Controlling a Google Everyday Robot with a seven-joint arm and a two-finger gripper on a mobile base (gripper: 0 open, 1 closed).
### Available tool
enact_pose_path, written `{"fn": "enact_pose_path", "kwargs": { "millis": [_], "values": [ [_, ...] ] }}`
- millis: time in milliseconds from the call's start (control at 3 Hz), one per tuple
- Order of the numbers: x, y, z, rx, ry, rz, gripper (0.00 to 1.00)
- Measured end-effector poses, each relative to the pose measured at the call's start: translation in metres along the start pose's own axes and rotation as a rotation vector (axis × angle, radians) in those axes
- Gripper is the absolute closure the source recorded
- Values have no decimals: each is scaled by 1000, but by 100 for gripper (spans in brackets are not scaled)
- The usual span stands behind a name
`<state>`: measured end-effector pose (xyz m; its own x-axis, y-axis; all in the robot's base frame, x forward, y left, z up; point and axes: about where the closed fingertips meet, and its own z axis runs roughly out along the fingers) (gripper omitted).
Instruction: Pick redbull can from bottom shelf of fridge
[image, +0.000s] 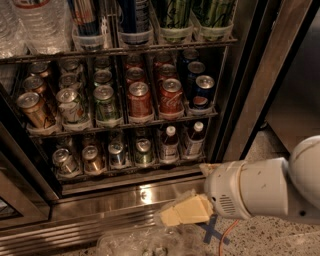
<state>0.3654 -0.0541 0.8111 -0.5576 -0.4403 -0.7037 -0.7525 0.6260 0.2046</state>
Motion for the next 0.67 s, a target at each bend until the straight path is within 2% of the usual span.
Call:
{"fn": "enact_pose_path", "kwargs": {
  "millis": [333,667],
  "values": [
    [43,11,44,-23,-75,96,0],
    [111,24,90,-47,-154,259,0]
  ]
}}
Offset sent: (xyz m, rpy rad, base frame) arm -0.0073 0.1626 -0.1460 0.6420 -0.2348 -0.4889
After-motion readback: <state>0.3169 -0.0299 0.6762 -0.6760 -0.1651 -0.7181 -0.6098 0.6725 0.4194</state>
